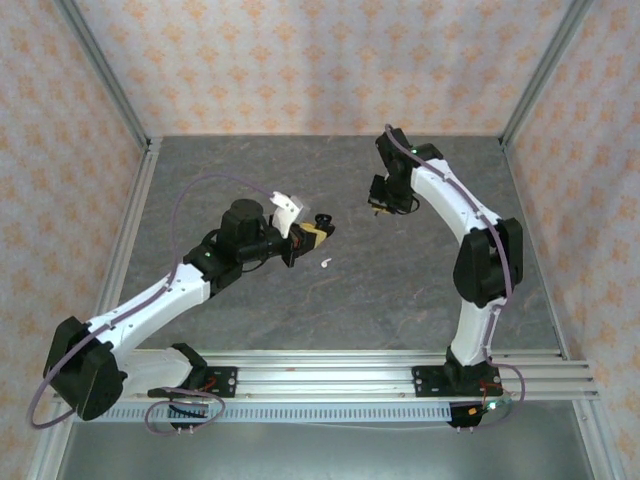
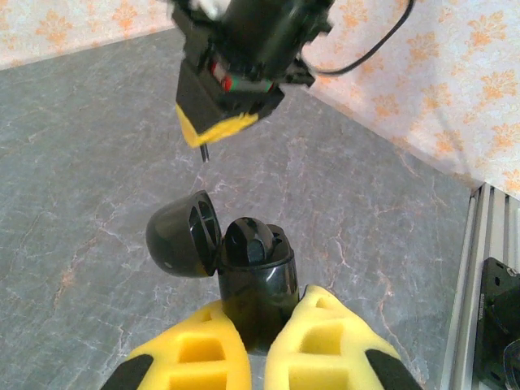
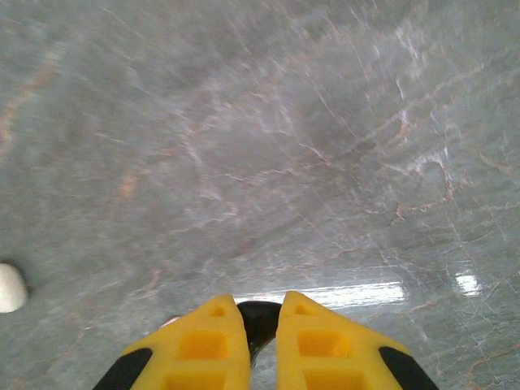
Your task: Insert wireless bluetooth earbuds into charging case
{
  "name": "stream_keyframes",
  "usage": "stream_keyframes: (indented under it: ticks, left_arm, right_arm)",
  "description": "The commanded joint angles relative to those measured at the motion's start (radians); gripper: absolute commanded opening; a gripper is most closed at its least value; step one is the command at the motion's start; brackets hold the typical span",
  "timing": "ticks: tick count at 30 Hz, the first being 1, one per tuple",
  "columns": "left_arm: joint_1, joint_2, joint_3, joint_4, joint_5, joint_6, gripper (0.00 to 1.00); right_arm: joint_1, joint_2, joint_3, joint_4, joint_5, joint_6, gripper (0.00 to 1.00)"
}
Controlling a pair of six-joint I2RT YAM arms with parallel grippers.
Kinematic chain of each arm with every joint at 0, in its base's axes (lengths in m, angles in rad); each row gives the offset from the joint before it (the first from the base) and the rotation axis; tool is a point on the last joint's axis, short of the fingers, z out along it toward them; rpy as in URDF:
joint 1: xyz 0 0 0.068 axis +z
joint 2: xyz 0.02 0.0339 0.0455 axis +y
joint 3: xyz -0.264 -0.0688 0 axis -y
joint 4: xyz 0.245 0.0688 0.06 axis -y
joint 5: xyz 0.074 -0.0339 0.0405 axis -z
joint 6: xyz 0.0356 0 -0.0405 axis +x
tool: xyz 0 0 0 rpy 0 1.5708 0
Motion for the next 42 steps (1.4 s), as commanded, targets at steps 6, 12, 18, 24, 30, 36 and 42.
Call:
stream_keyframes:
  ticks: [6, 12, 18, 24, 30, 36, 42]
  left_arm:
    - [0.002, 0.094, 0.138, 0.079, 0.009, 0.006, 0.0]
    - [-0.009, 0.125, 0.152, 0.187, -0.013, 0.039, 0.0]
    - [-0.034, 0.146, 0.19, 0.209, -0.084, 0.046, 0.0]
    - [-0.042, 0.14, 0.165, 0.252, -0.091, -0.01, 0.0]
    - [-0.048, 0.107, 0.157, 0.211, -0.076, -0.011, 0.0]
    - [-0.046, 0.088, 0.164, 0.194, -0.064, -0.018, 0.0]
    - [-0.047, 0.084, 0.165, 0.202, -0.061, -0.037, 0.0]
  right_arm:
    - [0.055, -0.148, 0.103, -0.059, 0.111, -0.028, 0.08]
    - [0.068, -0.251, 0.111, -0.065, 0.129, -0.055, 0.08]
    - [0.074, -0.345, 0.1, -0.029, 0.05, -0.095, 0.07]
    - [0.102, -0.455, 0.02, 0.089, 0.004, -0.087, 0.07]
    - [0.184, -0.483, -0.013, 0.177, -0.029, -0.089, 0.06]
    - [0.226, -0.465, -0.004, 0.209, -0.034, -0.095, 0.06]
    - [0.227, -0.46, -0.005, 0.212, -0.036, -0.097, 0.06]
